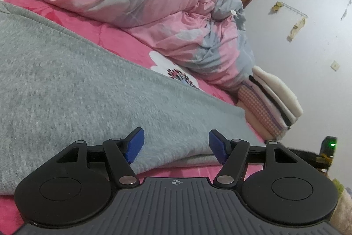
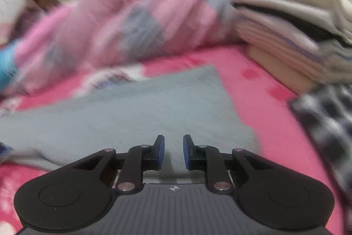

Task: Fold clothes

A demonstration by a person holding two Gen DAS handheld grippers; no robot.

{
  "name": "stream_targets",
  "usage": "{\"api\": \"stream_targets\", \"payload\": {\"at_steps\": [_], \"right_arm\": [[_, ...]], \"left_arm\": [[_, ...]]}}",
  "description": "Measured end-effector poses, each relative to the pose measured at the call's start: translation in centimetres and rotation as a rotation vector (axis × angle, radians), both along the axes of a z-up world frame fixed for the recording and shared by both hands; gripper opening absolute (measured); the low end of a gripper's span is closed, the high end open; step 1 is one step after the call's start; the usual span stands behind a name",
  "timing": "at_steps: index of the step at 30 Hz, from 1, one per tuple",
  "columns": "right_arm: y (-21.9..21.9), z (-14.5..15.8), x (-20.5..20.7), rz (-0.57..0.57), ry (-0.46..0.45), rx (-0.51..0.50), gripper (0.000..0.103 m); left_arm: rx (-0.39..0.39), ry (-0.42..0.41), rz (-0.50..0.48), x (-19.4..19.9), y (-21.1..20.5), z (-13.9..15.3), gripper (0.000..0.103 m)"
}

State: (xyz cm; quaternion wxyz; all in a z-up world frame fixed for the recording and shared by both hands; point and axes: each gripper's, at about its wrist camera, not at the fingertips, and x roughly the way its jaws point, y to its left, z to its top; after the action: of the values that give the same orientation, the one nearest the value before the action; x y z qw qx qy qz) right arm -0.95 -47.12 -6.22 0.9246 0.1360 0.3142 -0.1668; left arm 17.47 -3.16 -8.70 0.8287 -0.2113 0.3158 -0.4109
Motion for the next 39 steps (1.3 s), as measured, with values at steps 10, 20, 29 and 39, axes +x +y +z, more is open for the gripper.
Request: {"api": "stream_targets", "payload": {"at_steps": [10, 20, 29, 39], "right_arm": [[1.0, 1.8, -0.7, -0.042, -0.073, 0.018, 0.019], [11.2, -1.9, 4.8, 0.241, -0.013, -0.13, 0.021], [16.3, 1.7, 4.6, 0.211, -0.116, -0.176, 0.023], [21.6, -2.7, 6.2, 0.324, -0.067, -0.151, 0.027]], "left_arm": [[0.049, -0.023, -0.025, -0.5, -0.6, 0.1, 0.068], [0.096, -0.043, -0.037, -1.0, -1.0, 0.3, 0.069], [0.063, -0.026, 0.032, -1.8, 0.6, 1.1, 0.071], [-0.02, -0.039, 0.156, -2.0, 4.6, 2.9, 0.077]]}}
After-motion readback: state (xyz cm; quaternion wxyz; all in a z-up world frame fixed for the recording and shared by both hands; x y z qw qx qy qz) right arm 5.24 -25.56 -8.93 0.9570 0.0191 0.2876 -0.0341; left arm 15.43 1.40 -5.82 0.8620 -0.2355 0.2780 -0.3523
